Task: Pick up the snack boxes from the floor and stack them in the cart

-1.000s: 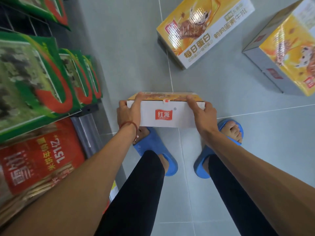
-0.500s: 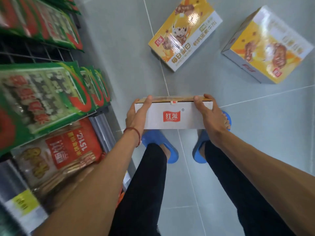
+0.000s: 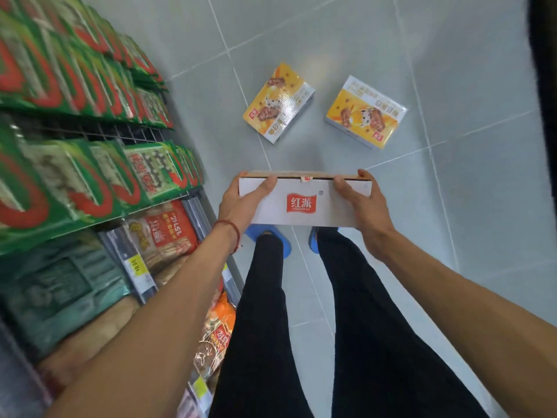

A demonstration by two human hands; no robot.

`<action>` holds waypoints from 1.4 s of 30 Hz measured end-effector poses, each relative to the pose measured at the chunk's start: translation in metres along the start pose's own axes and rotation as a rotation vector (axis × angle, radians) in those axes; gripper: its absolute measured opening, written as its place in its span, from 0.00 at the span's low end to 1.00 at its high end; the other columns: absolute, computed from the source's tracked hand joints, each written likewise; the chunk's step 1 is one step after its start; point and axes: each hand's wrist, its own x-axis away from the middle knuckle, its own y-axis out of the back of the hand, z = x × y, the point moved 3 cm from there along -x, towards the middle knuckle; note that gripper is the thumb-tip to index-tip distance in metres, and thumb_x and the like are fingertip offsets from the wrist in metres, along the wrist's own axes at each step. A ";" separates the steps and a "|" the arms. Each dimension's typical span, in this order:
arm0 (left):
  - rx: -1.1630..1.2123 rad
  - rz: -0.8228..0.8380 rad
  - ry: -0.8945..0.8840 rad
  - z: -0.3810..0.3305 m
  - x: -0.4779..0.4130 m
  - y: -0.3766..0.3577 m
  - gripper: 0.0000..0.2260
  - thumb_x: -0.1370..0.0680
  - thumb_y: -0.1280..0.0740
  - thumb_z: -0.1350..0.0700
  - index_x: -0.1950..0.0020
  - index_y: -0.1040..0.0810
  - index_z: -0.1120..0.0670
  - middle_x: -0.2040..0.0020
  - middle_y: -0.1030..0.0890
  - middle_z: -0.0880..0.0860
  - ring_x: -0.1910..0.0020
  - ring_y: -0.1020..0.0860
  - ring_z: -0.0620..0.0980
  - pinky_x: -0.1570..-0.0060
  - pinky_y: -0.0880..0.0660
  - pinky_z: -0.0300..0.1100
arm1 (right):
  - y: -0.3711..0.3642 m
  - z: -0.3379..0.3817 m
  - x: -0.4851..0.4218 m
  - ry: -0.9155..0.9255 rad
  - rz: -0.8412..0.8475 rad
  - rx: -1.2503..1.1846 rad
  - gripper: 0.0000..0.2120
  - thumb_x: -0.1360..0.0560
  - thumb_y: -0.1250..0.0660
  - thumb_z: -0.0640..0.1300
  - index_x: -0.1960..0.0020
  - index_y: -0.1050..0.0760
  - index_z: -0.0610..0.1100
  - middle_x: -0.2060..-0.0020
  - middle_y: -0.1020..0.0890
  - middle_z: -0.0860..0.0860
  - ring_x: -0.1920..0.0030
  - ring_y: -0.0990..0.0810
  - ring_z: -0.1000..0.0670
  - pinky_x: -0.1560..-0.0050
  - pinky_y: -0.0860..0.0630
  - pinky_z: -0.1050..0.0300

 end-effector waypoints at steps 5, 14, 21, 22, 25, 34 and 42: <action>-0.099 0.039 -0.097 -0.039 0.070 0.002 0.23 0.34 0.24 0.32 0.44 0.21 0.39 0.50 0.15 0.43 0.49 0.18 0.47 0.45 0.18 0.54 | 0.036 0.028 0.069 0.017 -0.047 -0.114 0.30 0.22 0.29 0.57 0.24 0.38 0.56 0.43 0.17 0.48 0.43 0.18 0.47 0.44 0.18 0.48; -0.249 0.166 -0.285 -0.111 0.150 0.008 0.17 0.31 0.26 0.34 0.50 0.20 0.44 0.51 0.15 0.46 0.50 0.16 0.51 0.49 0.17 0.54 | 0.064 0.042 0.168 0.065 -0.211 -0.304 0.33 0.24 0.29 0.62 0.23 0.36 0.57 0.45 0.15 0.53 0.43 0.15 0.48 0.37 0.19 0.44; -0.428 0.336 -0.429 -0.142 0.205 -0.005 0.14 0.24 0.29 0.39 0.46 0.20 0.47 0.52 0.16 0.47 0.55 0.18 0.48 0.62 0.20 0.42 | 0.074 0.014 0.245 0.079 -0.358 -0.562 0.29 0.23 0.28 0.59 0.25 0.31 0.54 0.43 0.15 0.50 0.42 0.17 0.47 0.53 0.21 0.55; -0.459 0.357 -0.446 -0.144 0.213 -0.009 0.13 0.23 0.30 0.40 0.46 0.21 0.47 0.53 0.17 0.46 0.56 0.18 0.47 0.63 0.21 0.41 | 0.077 0.007 0.254 0.077 -0.375 -0.595 0.28 0.23 0.28 0.59 0.26 0.30 0.54 0.43 0.15 0.50 0.41 0.17 0.46 0.54 0.20 0.55; -0.548 0.412 -0.483 -0.141 0.238 -0.025 0.13 0.22 0.31 0.41 0.44 0.21 0.48 0.53 0.17 0.47 0.54 0.18 0.50 0.63 0.21 0.42 | 0.086 -0.013 0.286 0.082 -0.439 -0.702 0.21 0.23 0.28 0.56 0.32 0.24 0.53 0.46 0.14 0.52 0.46 0.17 0.47 0.49 0.20 0.52; -0.785 0.572 -0.593 -0.099 0.327 -0.108 0.11 0.21 0.33 0.40 0.46 0.22 0.44 0.46 0.18 0.49 0.48 0.20 0.51 0.57 0.19 0.47 | 0.125 -0.099 0.361 0.083 -0.646 -1.018 0.02 0.21 0.29 0.52 0.49 0.21 0.55 0.56 0.16 0.57 0.54 0.20 0.53 0.53 0.23 0.55; -0.996 0.681 -0.719 -0.015 0.423 -0.206 0.13 0.21 0.34 0.39 0.44 0.22 0.46 0.46 0.19 0.49 0.49 0.20 0.49 0.53 0.18 0.50 | 0.193 -0.210 0.426 0.102 -0.769 -1.261 0.10 0.22 0.28 0.53 0.42 0.20 0.51 0.53 0.16 0.56 0.53 0.19 0.53 0.57 0.23 0.57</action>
